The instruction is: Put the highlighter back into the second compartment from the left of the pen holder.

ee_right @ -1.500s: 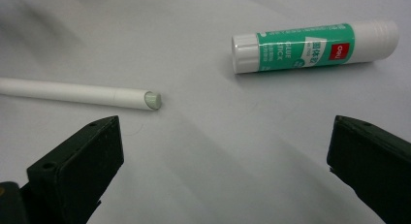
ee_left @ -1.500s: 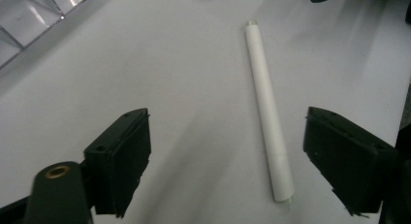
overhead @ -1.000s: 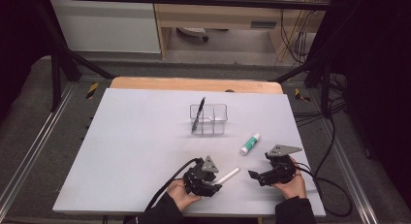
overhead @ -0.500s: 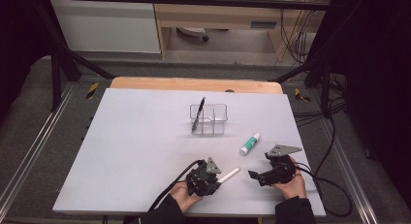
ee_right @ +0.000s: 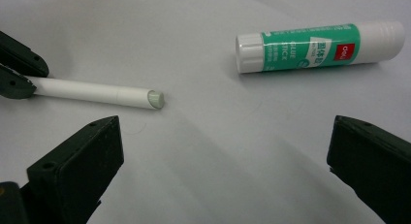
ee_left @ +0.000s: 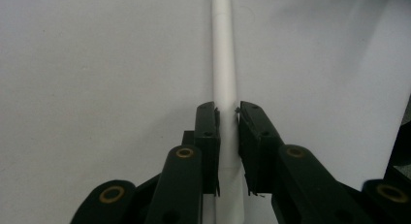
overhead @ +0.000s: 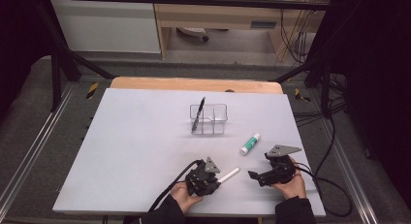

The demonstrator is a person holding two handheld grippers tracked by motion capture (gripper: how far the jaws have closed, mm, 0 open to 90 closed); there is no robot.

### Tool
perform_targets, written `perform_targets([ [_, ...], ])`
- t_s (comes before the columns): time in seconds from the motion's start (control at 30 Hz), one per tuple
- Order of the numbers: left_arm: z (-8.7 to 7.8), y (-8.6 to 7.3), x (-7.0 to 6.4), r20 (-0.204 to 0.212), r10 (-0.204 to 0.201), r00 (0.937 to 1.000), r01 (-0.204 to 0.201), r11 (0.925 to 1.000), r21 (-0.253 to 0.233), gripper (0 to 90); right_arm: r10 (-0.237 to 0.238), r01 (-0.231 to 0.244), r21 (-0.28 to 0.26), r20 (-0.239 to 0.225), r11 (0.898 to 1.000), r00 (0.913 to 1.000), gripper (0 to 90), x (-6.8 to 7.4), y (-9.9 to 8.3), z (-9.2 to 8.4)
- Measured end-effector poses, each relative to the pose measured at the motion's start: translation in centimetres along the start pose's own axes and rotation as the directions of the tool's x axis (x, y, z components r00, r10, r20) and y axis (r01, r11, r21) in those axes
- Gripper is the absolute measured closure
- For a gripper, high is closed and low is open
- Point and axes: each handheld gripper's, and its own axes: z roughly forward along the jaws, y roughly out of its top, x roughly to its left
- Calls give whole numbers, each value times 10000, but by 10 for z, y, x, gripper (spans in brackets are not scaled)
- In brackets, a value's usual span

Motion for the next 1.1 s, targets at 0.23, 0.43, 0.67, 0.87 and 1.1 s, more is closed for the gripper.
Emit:
perform_targets([
  [0.23, -11, 2, 7, 11, -48, 10000, 48, 9993, -372, 781, 3, -3, 5, -29, 10000, 10000, 1, 0, 0, 0],
  [0.43, -22, 3, 13, -47, -104, 9999, 100, 9975, -703, 782, -74, 74, -34, -33, 10000, 10000, 1, 1, 0, 0],
  [0.67, -32, 1, 23, 90, -150, 9998, 157, 9970, -763, 782, -190, 190, -71, -87, 9998, 9998, 3, 2, 0, 1],
  [0.87, -42, -1, 33, 43, -167, 9999, 170, 9965, -819, 782, -442, 443, 97, -17, 9990, 9990, 3, 8, 4, 3],
  [1.1, -56, -7, 49, 56, -279, 9996, 283, 9959, -854, 782, -1032, 1033, 163, -78, 9945, 9946, 4, 21, 14, 5],
])
